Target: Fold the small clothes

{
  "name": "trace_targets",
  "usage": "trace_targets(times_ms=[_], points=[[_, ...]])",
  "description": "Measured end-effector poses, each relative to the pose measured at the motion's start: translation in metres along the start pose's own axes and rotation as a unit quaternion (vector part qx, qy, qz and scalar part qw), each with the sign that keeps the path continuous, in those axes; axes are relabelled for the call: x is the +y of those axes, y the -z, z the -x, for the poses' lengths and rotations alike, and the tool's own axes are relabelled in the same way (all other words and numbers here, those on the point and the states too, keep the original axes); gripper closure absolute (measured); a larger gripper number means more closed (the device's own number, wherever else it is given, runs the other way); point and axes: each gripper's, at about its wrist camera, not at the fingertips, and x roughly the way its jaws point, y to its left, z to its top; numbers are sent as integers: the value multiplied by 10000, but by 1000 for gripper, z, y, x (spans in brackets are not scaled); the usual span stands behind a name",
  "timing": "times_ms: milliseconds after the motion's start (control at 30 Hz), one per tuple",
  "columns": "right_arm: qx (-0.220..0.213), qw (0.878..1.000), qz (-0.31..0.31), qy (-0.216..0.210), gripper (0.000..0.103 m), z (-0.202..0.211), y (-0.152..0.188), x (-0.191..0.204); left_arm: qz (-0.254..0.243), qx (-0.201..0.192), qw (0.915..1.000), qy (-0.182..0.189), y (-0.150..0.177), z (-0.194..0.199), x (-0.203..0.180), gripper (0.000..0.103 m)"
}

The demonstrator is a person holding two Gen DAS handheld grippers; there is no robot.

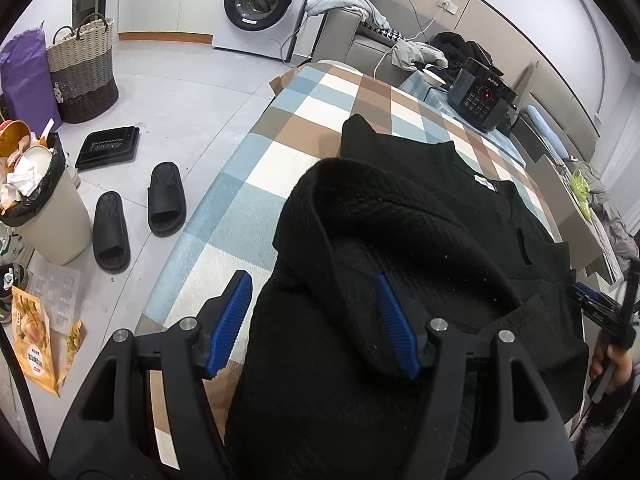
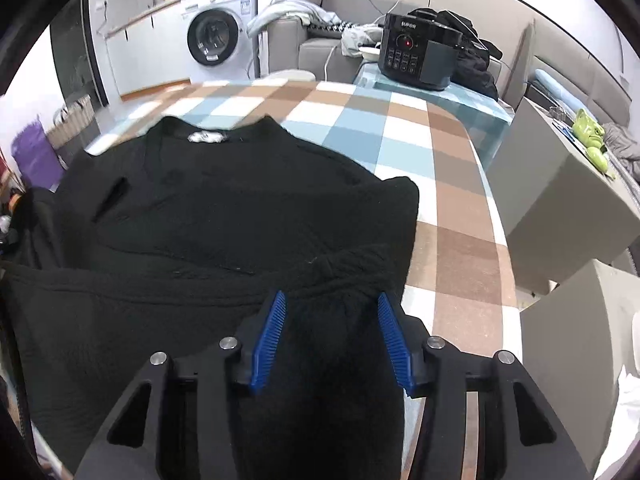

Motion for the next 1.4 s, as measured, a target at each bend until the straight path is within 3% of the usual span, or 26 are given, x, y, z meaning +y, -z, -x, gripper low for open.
trace_targets(times_ms=[133, 167, 200, 233, 333, 467, 633, 733, 800, 900, 1033, 1167, 1267, 1400], points=[[103, 9996, -29, 262, 54, -17, -2, 0, 0, 33, 10000, -10, 4, 1, 1, 41], [107, 9996, -74, 255, 60, -18, -2, -2, 1, 33, 10000, -18, 4, 1, 1, 41], [96, 9996, -115, 254, 77, -18, -2, -3, -2, 28, 10000, -17, 4, 1, 1, 41], [82, 9994, -144, 290, 85, -18, -2, -5, 2, 31, 10000, -17, 4, 1, 1, 41], [62, 9997, -187, 155, 96, -16, -1, -9, 36, 63, 10000, -19, 7, 1, 3, 41], [-219, 9990, -366, -128, 98, 3, 0, -16, 27, 61, 10000, -34, 9, 4, 4, 41], [-1079, 9867, -824, -895, 98, 52, -2, -38, 82, -10, 9999, -67, 7, 9, 9, 41], [-1503, 9764, -1203, -983, 98, 73, -4, -60, 146, -84, 9998, -64, 4, 14, 13, 41], [-1547, 9724, -1504, -885, 98, 73, -5, -77, 195, -148, 9997, -26, 2, 18, 15, 41], [-1203, 9689, -2021, -771, 98, 50, -3, -99, 217, -162, 9996, 6, -2, 19, 15, 41], [-853, 9679, -2261, -695, 98, 18, -2, -103, 260, -177, 9995, 47, -4, 20, 14, 41], [-713, 9661, -2398, -643, 97, 2, -6, -106, 244, -439, 9985, 239, -9, 37, 11, 41], [-561, 9651, -2489, -593, 97, -6, -9, -107, 223, -567, 9979, 229, -13, 43, 11, 34], [-480, 9650, -2496, -641, 97, -9, -10, -106, 45, -392, 9992, 81, -19, 27, 8, 34]])
